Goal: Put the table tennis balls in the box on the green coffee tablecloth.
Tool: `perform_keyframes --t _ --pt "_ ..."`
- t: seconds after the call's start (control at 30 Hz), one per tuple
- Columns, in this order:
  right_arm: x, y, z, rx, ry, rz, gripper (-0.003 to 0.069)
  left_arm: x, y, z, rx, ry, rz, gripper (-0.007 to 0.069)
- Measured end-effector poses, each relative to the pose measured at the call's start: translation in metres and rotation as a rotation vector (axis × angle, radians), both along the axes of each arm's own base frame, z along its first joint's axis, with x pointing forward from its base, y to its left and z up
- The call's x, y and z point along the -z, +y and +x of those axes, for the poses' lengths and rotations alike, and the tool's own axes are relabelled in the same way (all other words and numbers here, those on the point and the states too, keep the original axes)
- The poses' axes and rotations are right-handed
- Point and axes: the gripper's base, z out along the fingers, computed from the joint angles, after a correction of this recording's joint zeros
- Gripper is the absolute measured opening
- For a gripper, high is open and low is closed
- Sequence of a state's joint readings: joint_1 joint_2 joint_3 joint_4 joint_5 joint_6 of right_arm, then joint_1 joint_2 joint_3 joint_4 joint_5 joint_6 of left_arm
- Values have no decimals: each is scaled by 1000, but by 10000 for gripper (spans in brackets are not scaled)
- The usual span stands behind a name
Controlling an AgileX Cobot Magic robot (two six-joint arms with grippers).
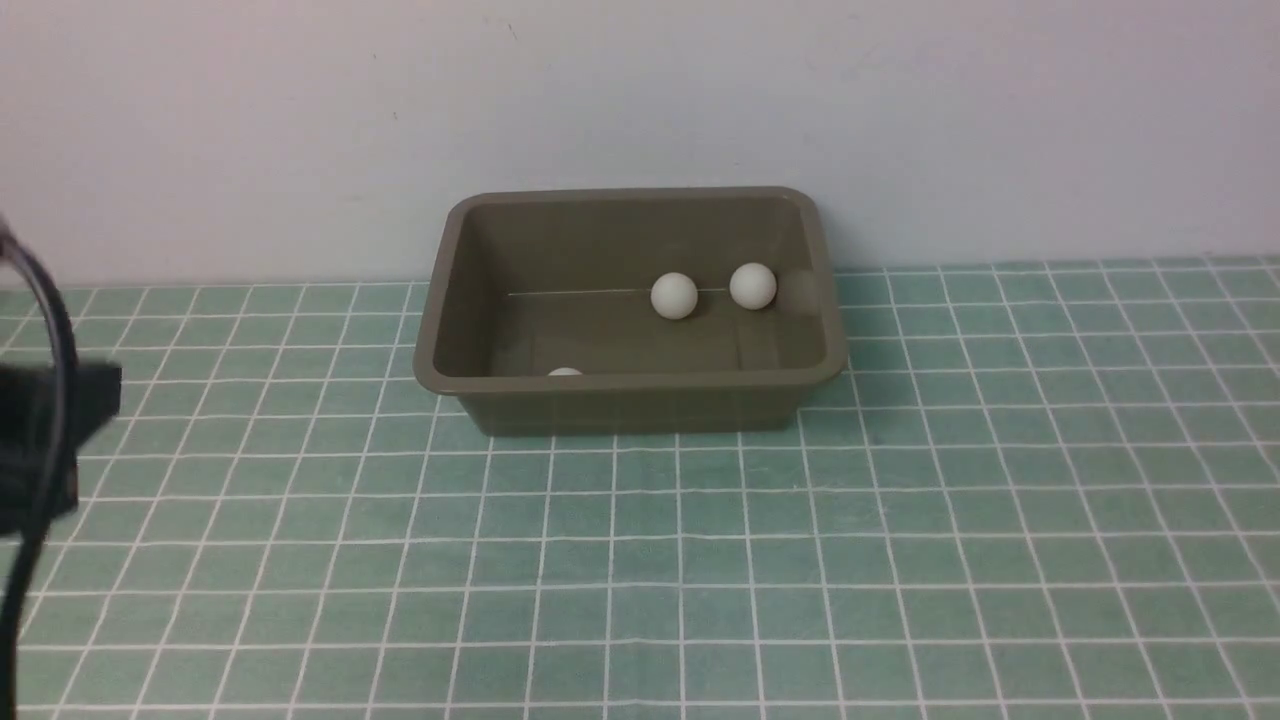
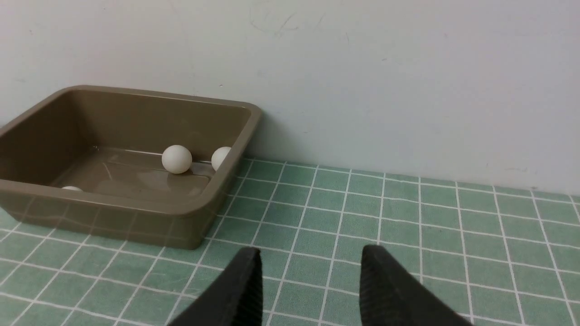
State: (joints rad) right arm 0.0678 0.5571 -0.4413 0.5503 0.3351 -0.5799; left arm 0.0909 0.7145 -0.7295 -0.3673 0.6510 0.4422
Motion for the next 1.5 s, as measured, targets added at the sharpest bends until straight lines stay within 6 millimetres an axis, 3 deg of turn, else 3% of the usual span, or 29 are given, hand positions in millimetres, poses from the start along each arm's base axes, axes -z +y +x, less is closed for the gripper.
perform_keyframes --t 0.17,0.37,0.57,0.73,1.2,1.5 --pt "0 0 0 0 0 0 283 64 1 -33 -67 -58 -20 459" --pt "0 0 0 0 0 1 283 105 -1 -69 -81 -228 -15 459" --pt "0 0 0 0 0 7 283 134 -1 -84 -83 -300 -17 459" --pt "0 0 0 0 0 7 283 147 -3 -87 -64 -260 -2 459" --pt "0 0 0 0 1 7 283 153 -2 -88 -51 -209 54 459" --pt "0 0 0 0 1 7 283 156 11 -89 -207 -169 44 459"
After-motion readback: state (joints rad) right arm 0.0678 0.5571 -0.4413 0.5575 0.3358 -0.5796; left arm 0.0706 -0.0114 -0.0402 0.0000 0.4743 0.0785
